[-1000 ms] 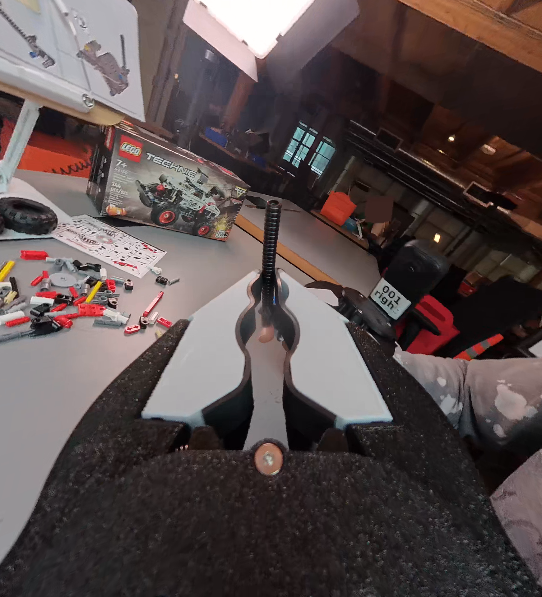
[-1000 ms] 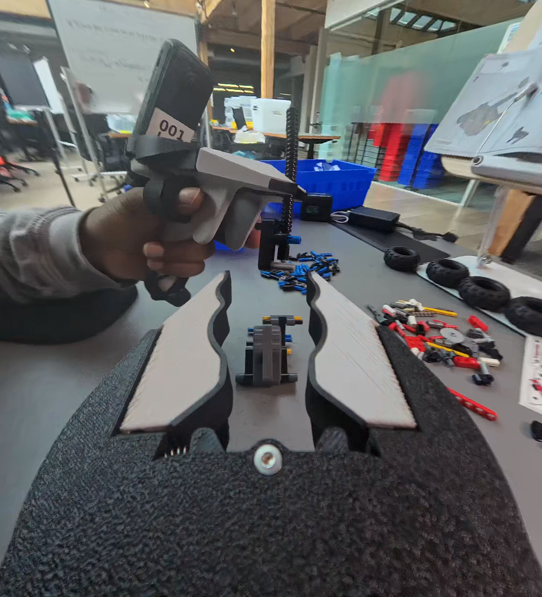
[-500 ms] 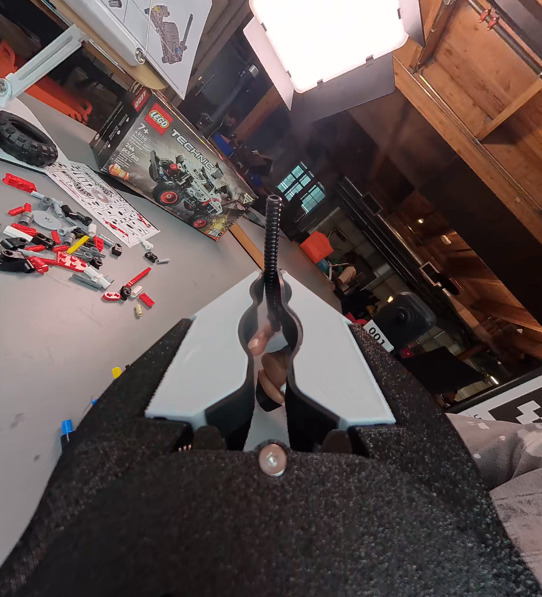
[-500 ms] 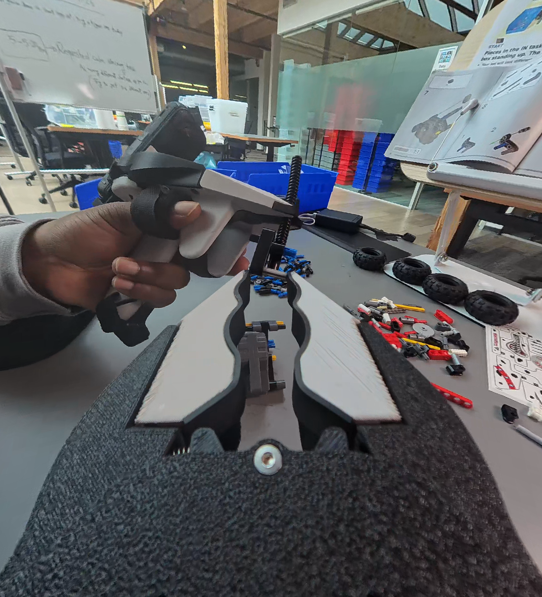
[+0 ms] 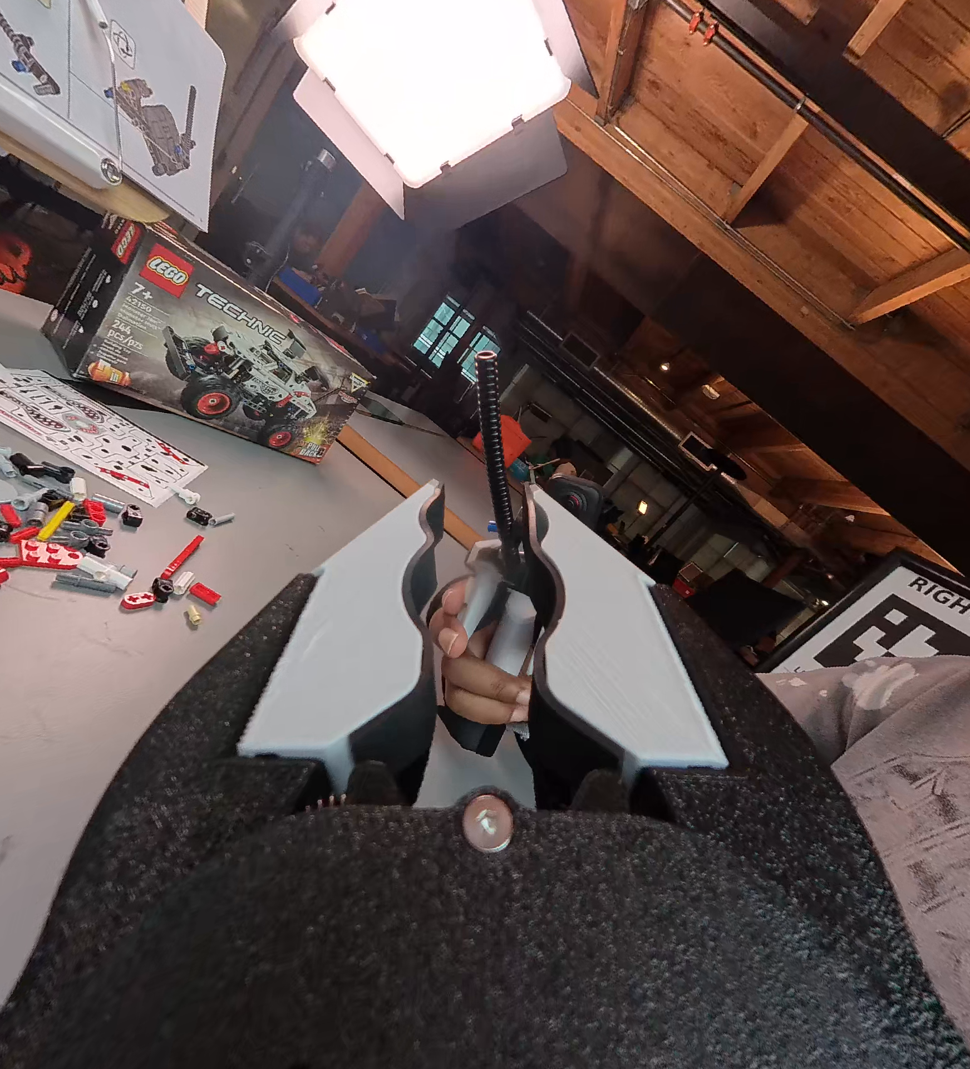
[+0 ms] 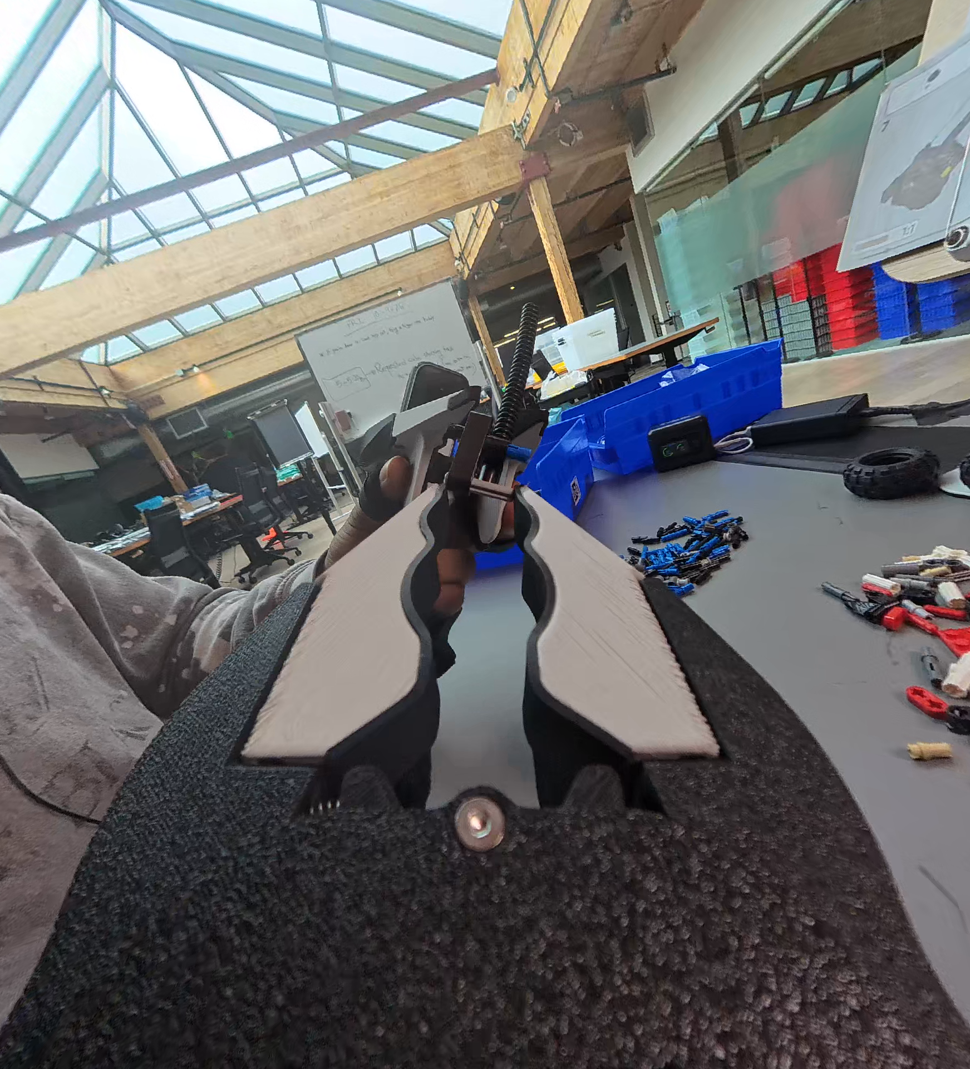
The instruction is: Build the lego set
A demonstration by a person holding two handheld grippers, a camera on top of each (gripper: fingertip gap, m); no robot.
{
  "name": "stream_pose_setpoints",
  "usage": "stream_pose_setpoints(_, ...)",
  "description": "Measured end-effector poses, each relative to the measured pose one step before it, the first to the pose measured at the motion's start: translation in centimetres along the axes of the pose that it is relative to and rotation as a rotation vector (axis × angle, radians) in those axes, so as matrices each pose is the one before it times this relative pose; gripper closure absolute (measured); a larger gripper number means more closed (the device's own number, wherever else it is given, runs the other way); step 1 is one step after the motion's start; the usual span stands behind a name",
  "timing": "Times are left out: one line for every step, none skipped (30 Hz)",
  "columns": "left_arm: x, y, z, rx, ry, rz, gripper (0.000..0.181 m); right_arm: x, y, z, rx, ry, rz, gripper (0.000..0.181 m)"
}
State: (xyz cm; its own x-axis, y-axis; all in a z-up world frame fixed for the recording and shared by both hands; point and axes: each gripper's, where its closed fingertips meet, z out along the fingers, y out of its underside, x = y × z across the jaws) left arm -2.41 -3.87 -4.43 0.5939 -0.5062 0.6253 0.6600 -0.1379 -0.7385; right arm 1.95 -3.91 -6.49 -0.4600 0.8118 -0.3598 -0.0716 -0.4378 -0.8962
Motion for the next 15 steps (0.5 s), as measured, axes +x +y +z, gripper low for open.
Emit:
stream_pose_setpoints(0.017, 0.080, -0.035, -0.0037, 0.0039, -0.0008, 0.156, 0.001, 0.013, -0.014, 0.0004, -0.0022, 0.0028, 0.159)
stream_pose_setpoints(0.096, 0.135, 0.003, -0.0072, 0.0071, 0.0009, 0.156, -0.010, 0.010, -0.007, -0.0006, -0.0029, 0.0025, 0.159)
stream_pose_setpoints(0.157, 0.156, 0.036, -0.0087, 0.0096, 0.0016, 0.157, -0.029, -0.001, -0.005, 0.0004, -0.0031, 0.0032, 0.159)
stream_pose_setpoints(0.147, 0.164, 0.055, -0.0089, 0.0072, 0.0024, 0.157, -0.032, -0.008, -0.009, 0.0015, -0.0034, 0.0027, 0.159)
stream_pose_setpoints(0.088, 0.183, 0.070, -0.0090, 0.0027, 0.0043, 0.157, -0.028, -0.013, -0.009, 0.0012, -0.0033, 0.0018, 0.159)
stream_pose_setpoints(0.080, 0.180, 0.077, -0.0095, 0.0014, 0.0054, 0.157, -0.034, 0.005, -0.007, -0.0001, -0.0027, 0.0012, 0.159)
stream_pose_setpoints(0.097, 0.198, 0.078, -0.0099, 0.0023, 0.0047, 0.157, -0.047, -0.027, -0.004, 0.0016, -0.0045, 0.0016, 0.159)
stream_pose_setpoints(0.099, 0.197, 0.080, -0.0095, 0.0034, 0.0033, 0.157, -0.017, -0.022, -0.009, 0.0015, -0.0014, 0.0017, 0.159)
stream_pose_setpoints(0.112, 0.199, 0.082, -0.0087, 0.0044, 0.0016, 0.157, 0.023, 0.045, 0.008, -0.0025, 0.0013, -0.0015, 0.159)
stream_pose_setpoints(0.115, 0.173, 0.073, -0.0071, 0.0049, 0.0004, 0.158, 0.025, 0.081, 0.010, -0.0042, 0.0027, -0.0060, 0.159)
stream_pose_setpoints(0.110, 0.132, 0.062, -0.0054, 0.0053, 0.0000, 0.158, -0.024, 0.050, 0.015, -0.0027, 0.0002, -0.0052, 0.159)
stream_pose_setpoints(0.115, 0.093, 0.039, -0.0047, 0.0052, 0.0000, 0.158, 0.010, 0.038, 0.019, -0.0025, 0.0027, -0.0054, 0.159)
stream_pose_setpoints(0.094, 0.085, 0.027, -0.0045, 0.0040, 0.0006, 0.158, 0.074, 0.038, 0.007, -0.0040, 0.0084, -0.0119, 0.159)
stream_pose_setpoints(0.046, 0.084, 0.004, -0.0051, 0.0015, 0.0015, 0.158, 0.149, 0.052, -0.006, -0.0072, 0.0163, -0.0252, 0.159)
stream_pose_setpoints(-0.015, 0.110, -0.001, -0.0066, -0.0016, 0.0024, 0.158, 0.221, 0.077, -0.006, -0.0110, 0.0257, -0.0425, 0.159)
